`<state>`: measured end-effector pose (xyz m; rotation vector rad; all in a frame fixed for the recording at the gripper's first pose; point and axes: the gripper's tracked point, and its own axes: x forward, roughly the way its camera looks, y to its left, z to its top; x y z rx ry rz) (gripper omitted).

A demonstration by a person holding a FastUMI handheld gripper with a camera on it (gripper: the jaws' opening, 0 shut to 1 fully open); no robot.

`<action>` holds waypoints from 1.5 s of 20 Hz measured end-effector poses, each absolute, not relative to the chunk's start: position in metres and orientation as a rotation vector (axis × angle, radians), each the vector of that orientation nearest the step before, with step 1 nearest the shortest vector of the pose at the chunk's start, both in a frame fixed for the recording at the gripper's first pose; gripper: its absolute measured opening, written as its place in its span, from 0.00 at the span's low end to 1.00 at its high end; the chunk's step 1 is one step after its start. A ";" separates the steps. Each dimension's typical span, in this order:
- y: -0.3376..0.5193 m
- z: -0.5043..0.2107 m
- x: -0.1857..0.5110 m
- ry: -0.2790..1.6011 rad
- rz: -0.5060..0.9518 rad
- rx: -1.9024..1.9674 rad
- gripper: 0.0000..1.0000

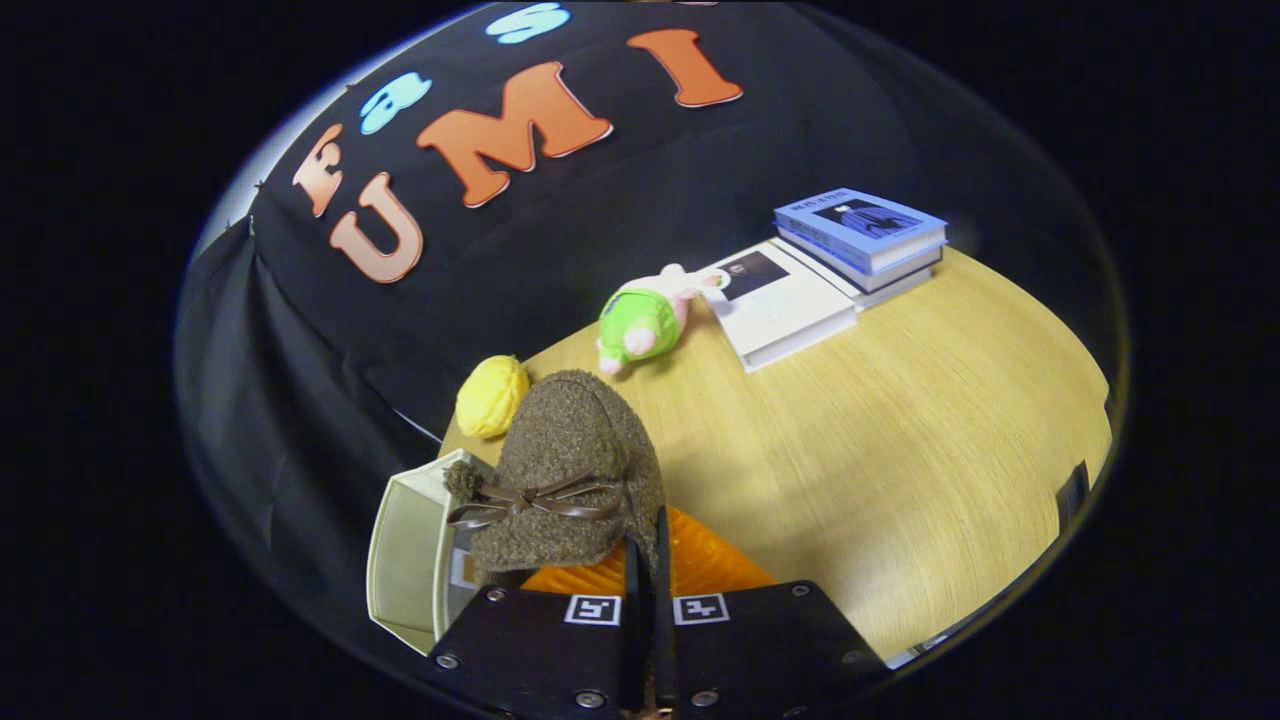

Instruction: Open the storage box then place both shoes into the box .Put the left shoe in first, then the right shoe, with the right side of both shoes facing outward in a uniform manner.

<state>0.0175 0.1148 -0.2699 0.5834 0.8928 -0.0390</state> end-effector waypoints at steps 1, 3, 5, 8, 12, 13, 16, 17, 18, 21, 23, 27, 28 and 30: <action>0.129 -0.262 0.020 0.890 -0.018 0.572 0.05; 0.162 -0.247 0.023 0.889 0.037 0.577 0.05; 0.198 -0.233 0.023 0.890 0.105 0.596 0.05; 0.234 -0.218 0.029 0.886 0.158 0.582 0.05; 0.277 -0.217 0.037 0.912 0.206 0.573 0.05; 0.286 -0.215 0.032 0.924 0.219 0.565 0.05; 0.306 -0.233 0.029 0.969 0.221 0.528 0.05; 0.308 -0.237 0.029 0.974 0.213 0.510 0.05; 0.309 -0.242 0.030 0.979 0.200 0.491 0.05; 0.309 -0.250 0.030 0.988 0.175 0.465 0.09; 0.306 -0.248 0.031 0.974 0.174 0.450 0.17; 0.304 -0.249 0.026 0.981 0.218 0.443 0.38; 0.304 -0.243 0.024 0.970 0.238 0.452 0.43; 0.302 -0.222 0.020 0.924 0.259 0.483 0.55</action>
